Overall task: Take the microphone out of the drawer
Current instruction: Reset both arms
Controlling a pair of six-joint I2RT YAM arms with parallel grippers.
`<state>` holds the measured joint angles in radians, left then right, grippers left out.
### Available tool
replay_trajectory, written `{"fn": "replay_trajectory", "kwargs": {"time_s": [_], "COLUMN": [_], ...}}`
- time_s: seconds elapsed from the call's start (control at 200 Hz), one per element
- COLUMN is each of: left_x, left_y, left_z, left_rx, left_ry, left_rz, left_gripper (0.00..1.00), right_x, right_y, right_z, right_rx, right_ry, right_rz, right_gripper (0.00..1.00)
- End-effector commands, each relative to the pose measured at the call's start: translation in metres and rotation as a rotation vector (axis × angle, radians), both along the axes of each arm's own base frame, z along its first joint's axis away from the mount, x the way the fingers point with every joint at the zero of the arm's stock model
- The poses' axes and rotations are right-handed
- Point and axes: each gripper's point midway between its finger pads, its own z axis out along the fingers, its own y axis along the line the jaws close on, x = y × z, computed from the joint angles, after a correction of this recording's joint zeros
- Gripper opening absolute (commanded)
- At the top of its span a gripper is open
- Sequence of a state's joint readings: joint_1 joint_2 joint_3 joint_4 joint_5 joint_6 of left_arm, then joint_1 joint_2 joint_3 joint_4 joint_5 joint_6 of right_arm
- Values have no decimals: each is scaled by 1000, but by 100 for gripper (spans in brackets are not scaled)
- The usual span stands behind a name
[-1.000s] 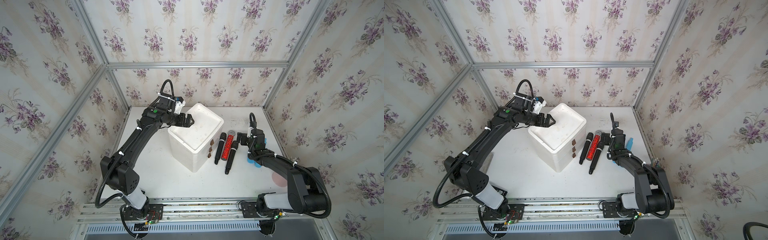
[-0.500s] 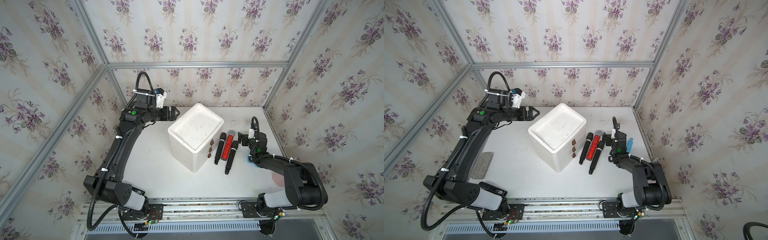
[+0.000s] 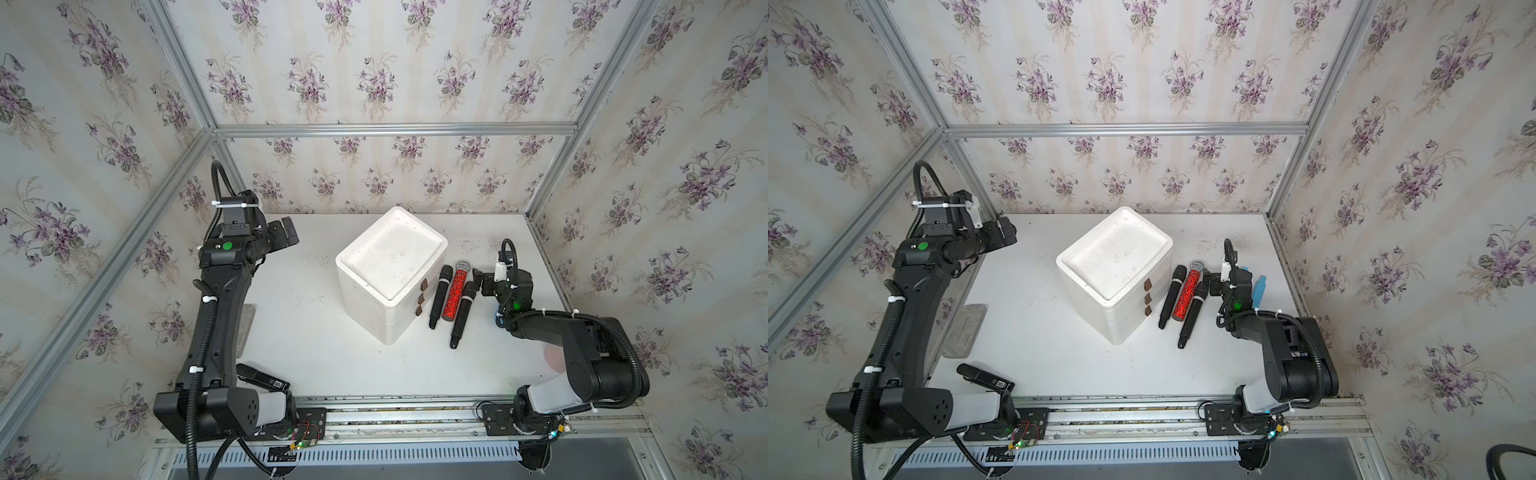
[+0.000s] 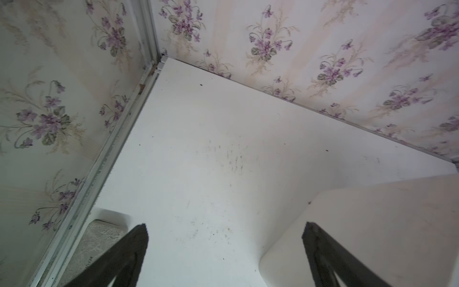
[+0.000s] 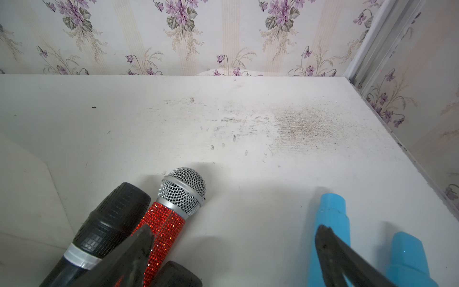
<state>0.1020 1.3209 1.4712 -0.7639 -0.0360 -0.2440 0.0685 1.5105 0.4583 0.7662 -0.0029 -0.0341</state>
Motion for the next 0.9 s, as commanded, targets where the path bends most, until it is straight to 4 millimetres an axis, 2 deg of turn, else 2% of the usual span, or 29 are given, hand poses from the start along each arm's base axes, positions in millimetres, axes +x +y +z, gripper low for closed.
{"fn": "replay_trajectory", "kwargs": {"time_s": [0.0, 0.115, 0.24, 0.3, 0.435, 0.599, 0.714, 0.799, 0.899], "left_x": [8, 15, 18, 17, 14, 10, 12, 9, 8], "left_y": [19, 22, 26, 26, 17, 20, 6, 2, -5], "left_z": [-4, -30, -80, -97, -113, -137, -157, -173, -182], "left_rx": [101, 138, 163, 131, 104, 160, 172, 243, 268], "left_ry": [-79, -92, -41, -46, -88, -91, -145, -133, -152], "left_rz": [62, 56, 54, 86, 105, 135, 87, 84, 66], "left_gripper": [99, 99, 99, 99, 99, 99, 99, 99, 99], "right_x": [6, 7, 7, 7, 4, 2, 2, -1, -4], "right_y": [4, 4, 5, 5, 6, 6, 5, 5, 5], "right_z": [11, 9, 9, 9, 10, 11, 11, 13, 16], "right_rx": [-9, -5, -6, -7, -7, -7, -8, -6, -6], "right_ry": [-56, -60, -66, -67, -77, -85, -88, -103, -118], "right_rz": [28, 30, 34, 34, 41, 39, 38, 39, 41], "right_gripper": [100, 100, 100, 100, 100, 100, 100, 100, 100]}}
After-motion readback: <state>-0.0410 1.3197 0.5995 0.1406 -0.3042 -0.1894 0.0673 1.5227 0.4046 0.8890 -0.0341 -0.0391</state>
